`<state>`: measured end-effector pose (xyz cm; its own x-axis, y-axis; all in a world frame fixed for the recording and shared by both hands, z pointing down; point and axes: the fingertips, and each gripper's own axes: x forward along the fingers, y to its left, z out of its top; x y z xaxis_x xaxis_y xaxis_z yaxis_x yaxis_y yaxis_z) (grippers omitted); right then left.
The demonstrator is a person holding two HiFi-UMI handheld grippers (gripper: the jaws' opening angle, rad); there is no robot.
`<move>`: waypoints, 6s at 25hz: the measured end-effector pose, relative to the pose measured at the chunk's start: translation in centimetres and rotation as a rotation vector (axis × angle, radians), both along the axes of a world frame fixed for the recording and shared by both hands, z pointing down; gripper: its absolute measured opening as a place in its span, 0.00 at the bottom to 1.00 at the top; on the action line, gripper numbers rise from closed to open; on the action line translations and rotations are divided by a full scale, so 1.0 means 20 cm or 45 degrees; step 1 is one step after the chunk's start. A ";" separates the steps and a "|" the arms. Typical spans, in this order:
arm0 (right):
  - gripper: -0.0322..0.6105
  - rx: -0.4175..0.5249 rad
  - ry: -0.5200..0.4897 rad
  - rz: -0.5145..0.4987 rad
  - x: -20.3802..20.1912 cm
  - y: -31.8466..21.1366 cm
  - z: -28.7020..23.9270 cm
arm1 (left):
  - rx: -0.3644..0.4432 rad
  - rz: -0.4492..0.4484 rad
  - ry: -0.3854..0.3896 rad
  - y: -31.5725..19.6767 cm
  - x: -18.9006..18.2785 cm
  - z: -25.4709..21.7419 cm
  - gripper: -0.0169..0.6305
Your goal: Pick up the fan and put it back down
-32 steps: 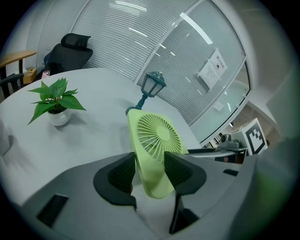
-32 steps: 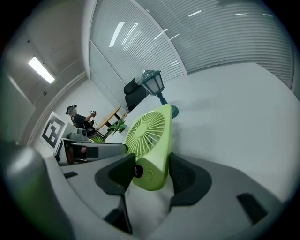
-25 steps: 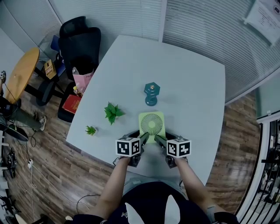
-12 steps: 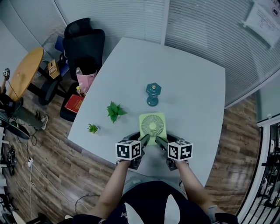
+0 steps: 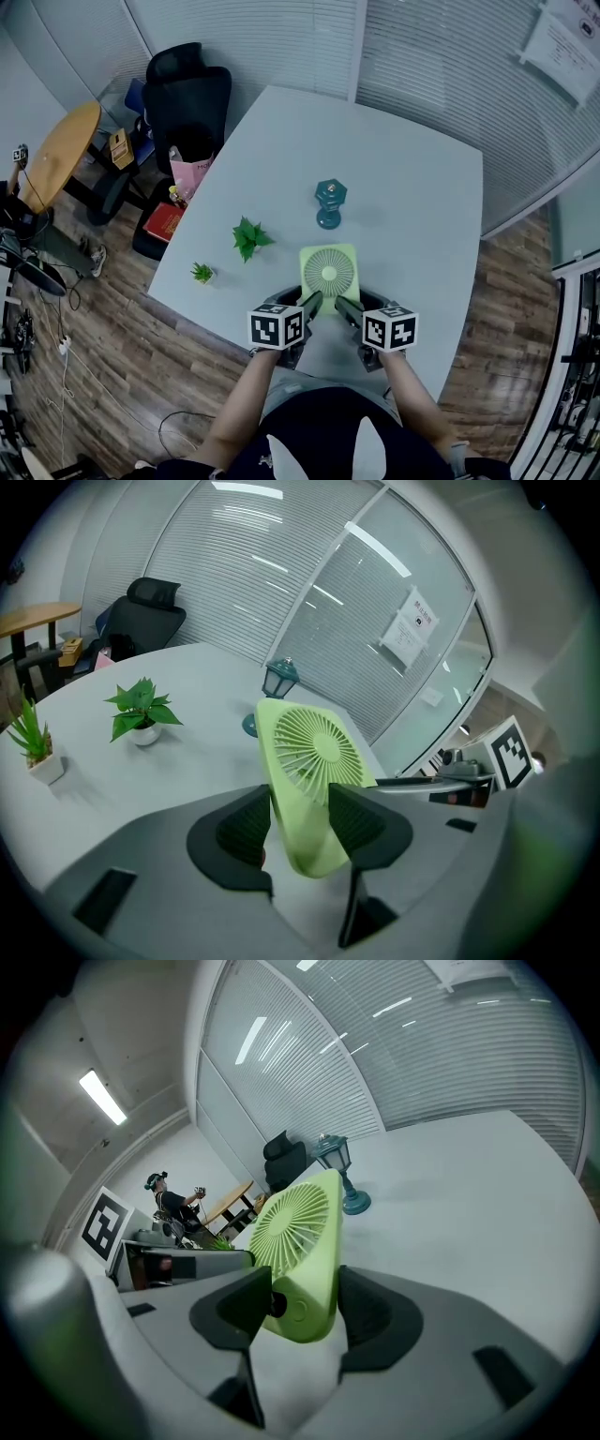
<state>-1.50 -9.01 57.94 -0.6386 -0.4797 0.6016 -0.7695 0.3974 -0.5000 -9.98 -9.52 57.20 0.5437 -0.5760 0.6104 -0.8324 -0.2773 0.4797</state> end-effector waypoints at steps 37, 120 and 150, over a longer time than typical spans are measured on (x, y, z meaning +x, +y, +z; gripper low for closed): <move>0.40 0.076 -0.048 0.011 0.02 0.10 -0.21 | 0.055 0.023 -0.047 0.10 0.02 -0.22 0.34; 0.40 -0.119 0.010 0.684 0.88 0.46 0.16 | -0.113 0.724 -0.160 0.25 0.95 0.14 0.34; 0.40 -0.262 0.046 0.673 0.93 0.43 0.42 | -0.249 0.737 -0.215 0.21 1.00 0.41 0.34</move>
